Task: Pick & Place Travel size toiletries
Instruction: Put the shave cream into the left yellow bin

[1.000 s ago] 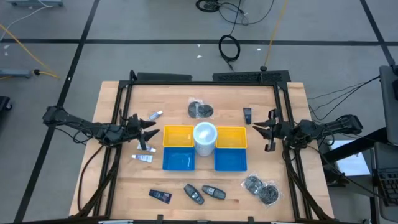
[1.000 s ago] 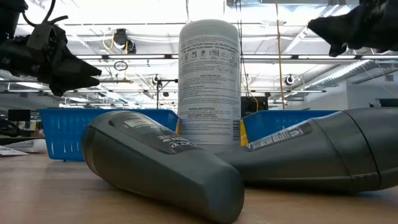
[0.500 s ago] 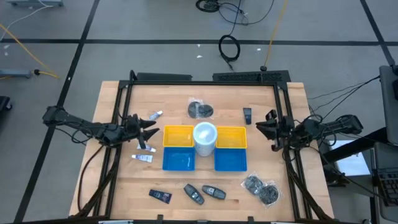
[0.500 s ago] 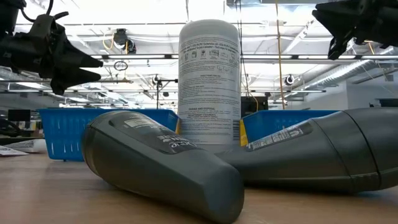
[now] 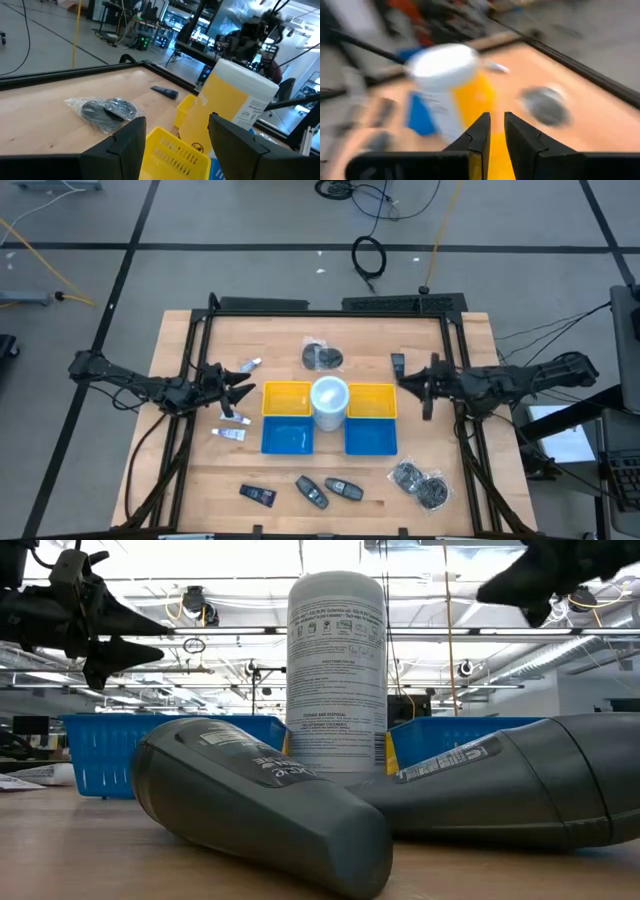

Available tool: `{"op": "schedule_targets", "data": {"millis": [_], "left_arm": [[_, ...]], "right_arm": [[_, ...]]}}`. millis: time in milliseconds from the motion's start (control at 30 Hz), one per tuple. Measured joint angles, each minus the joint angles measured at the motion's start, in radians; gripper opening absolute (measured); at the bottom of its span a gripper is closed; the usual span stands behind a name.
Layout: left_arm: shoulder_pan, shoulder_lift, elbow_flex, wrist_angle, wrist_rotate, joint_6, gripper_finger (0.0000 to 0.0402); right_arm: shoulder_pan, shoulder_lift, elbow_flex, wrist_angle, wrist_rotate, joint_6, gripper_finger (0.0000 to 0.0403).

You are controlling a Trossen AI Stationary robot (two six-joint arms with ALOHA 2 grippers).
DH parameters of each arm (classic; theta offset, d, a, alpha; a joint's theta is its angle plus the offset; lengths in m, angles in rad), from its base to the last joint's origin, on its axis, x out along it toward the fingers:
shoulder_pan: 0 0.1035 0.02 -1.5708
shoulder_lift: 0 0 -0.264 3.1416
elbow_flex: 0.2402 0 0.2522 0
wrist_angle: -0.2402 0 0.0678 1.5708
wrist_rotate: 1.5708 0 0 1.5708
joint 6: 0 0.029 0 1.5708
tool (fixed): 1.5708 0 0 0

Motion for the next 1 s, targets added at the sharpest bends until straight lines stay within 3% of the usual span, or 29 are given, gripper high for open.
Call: {"op": "schedule_targets", "data": {"millis": [100, 333, 667, 833, 1000], "left_arm": [[0.0, 0.0, 0.0, 0.001, -0.037, -0.005, 0.0214], [0.0, 0.0, 0.0, 0.002, -0.098, -0.058, 0.0214], [0.0, 0.056, 0.0, 0.122, -0.098, -0.045, 0.0214], [0.0, 0.122, 0.0, 0.133, -0.1, -0.07, 0.0214], [0.002, 0.18, 0.0, 0.18, -0.115, -0.076, 0.0214]], "right_arm": [[-0.034, 0.073, 0.124, -0.252, 0.087, 0.094, 0.0047], [-0.234, 0.214, 0.277, -0.56, -0.011, 0.234, 0.0072], [-0.53, 0.443, 0.284, -0.553, -0.319, 0.22, 0.0196], [-0.589, 0.523, 0.284, -0.525, -0.342, 0.178, 0.023], [-0.617, 0.581, 0.284, -0.501, -0.344, 0.182, 0.024]]}}
